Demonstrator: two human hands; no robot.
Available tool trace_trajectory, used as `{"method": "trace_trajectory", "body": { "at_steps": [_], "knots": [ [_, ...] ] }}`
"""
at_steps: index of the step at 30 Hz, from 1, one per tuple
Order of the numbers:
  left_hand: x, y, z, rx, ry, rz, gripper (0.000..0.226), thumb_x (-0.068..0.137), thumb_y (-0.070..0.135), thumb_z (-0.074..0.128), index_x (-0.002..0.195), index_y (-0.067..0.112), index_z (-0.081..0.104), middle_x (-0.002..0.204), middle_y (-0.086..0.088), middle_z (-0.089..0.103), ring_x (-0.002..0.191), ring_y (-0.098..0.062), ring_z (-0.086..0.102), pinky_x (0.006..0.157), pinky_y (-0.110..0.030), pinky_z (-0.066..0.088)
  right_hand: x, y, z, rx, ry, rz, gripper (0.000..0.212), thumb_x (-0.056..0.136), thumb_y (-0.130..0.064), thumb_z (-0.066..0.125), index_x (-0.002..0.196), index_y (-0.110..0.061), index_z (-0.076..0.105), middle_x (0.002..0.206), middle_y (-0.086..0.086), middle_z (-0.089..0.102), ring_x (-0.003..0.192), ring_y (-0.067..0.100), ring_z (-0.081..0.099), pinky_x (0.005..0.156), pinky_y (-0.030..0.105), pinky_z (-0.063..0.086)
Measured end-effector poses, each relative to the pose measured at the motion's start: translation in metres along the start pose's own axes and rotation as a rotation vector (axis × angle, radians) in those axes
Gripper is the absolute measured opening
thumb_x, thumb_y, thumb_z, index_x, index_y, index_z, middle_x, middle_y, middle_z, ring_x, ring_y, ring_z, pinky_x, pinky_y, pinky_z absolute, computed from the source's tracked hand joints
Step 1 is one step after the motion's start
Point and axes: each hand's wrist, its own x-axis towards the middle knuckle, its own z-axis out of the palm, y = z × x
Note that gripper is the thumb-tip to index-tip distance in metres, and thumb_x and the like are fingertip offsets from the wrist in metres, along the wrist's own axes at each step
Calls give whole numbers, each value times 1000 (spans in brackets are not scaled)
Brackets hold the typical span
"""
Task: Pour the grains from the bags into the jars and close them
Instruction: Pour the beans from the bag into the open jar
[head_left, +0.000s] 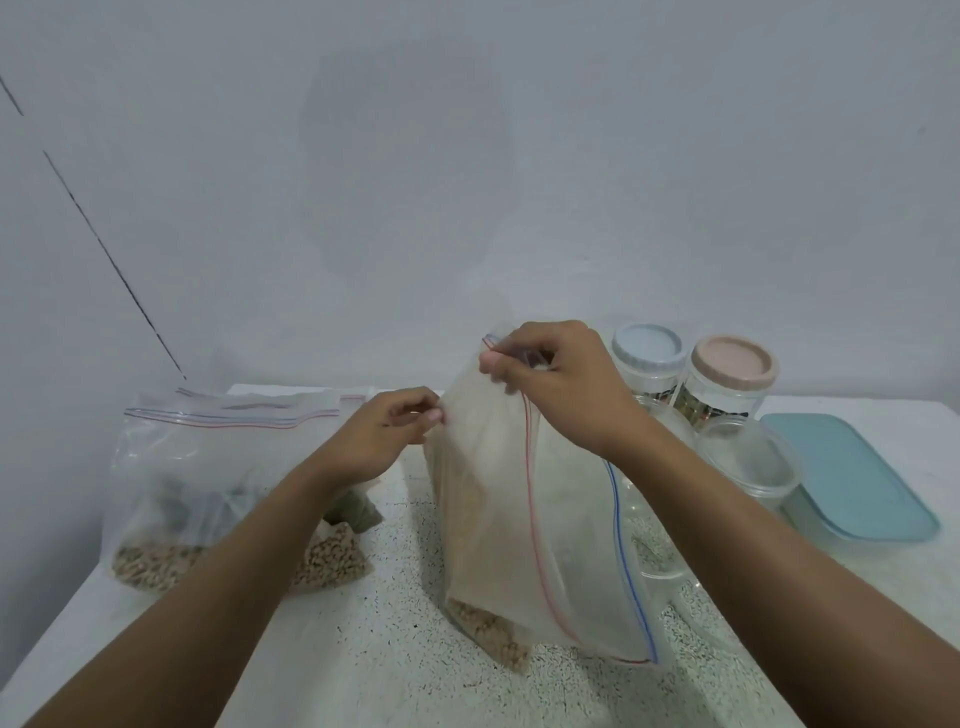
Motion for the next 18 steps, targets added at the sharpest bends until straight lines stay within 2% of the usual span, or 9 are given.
{"method": "trace_trajectory", "body": {
  "at_steps": [3,6,11,14,18],
  "knots": [
    [-2,18,-9,17,52,35,17,104,18,55,94,9,65,92,6,66,94,-6,67,82,-23,55,3,-11,-5,84,36,4,20,95,-18,72,80,-5,78,72,8,71,60,10,61,64,19,47],
    [-4,35,-22,87,93,79,17,104,20,55,93,14,67,91,10,68,95,-10,68,90,-29,57,7,-19,-12,209,57,22,20,95,-16,71,82,-2,78,74,14,71,62,14,61,65,27,49],
    [-9,53,-46,232,114,143,17,104,24,57,93,23,69,92,5,71,94,-23,68,92,-47,55,8,-25,-21,265,85,15,19,96,-13,70,85,0,77,75,15,72,63,15,62,59,19,46],
    [-11,63,-57,315,131,180,19,103,24,58,89,32,70,94,11,72,93,-12,67,89,-39,50,9,-26,-25,280,99,22,18,97,-14,68,88,0,77,76,15,72,65,14,63,52,24,46],
    [-11,63,-61,312,156,198,17,102,27,58,91,28,71,91,10,73,92,-6,66,80,-27,44,11,-23,-25,257,119,42,18,97,-17,68,88,-3,77,78,13,73,67,11,63,57,25,46]
  ]
}}
